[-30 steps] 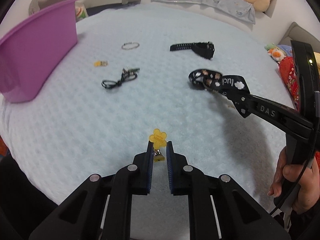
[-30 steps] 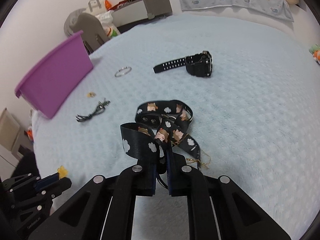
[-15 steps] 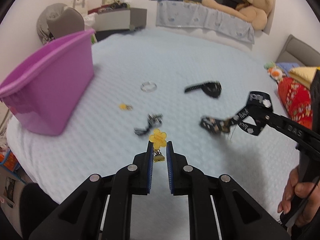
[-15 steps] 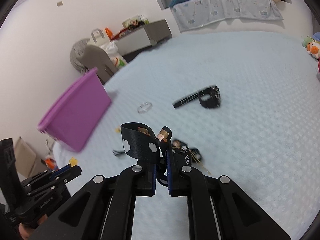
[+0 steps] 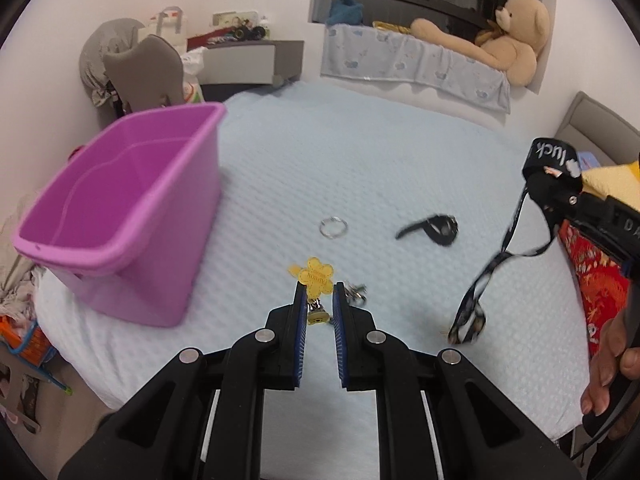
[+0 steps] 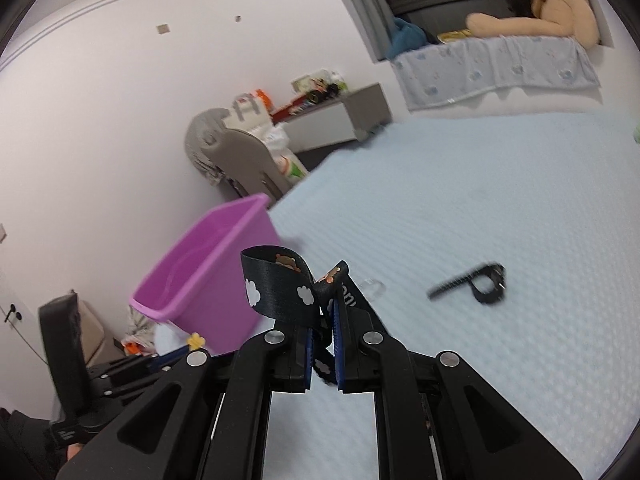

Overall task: Organize jewelry
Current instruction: 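Lift and carry the lanyard and flower charm in both tools over the pink tub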

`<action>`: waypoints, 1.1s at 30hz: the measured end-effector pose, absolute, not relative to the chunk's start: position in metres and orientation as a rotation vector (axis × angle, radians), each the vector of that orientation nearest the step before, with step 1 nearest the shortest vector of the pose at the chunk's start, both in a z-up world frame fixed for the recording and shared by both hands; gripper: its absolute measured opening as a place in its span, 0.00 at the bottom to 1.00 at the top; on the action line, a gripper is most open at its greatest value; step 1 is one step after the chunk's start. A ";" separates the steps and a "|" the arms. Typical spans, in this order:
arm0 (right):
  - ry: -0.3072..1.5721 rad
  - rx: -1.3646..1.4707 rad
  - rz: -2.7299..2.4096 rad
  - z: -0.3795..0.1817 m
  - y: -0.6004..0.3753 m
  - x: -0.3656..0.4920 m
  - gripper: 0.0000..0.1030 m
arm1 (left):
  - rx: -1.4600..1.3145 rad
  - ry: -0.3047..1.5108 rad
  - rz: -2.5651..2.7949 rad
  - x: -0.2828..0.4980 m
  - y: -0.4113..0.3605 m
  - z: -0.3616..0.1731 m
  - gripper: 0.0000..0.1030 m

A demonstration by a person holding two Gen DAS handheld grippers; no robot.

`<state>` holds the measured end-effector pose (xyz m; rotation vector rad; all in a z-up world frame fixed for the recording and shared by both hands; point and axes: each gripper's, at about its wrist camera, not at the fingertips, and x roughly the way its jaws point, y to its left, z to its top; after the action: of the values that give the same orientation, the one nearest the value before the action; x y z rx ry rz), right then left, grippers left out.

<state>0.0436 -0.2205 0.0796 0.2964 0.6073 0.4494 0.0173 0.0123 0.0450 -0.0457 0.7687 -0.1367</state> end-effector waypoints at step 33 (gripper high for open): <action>0.481 0.296 0.873 0.252 0.047 0.188 0.08 | -0.212 0.716 0.200 0.119 0.255 0.132 0.13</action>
<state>0.1878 0.0465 0.2520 0.2958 0.4815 0.8731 0.1186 0.2553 0.1318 -0.2119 0.7159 0.2003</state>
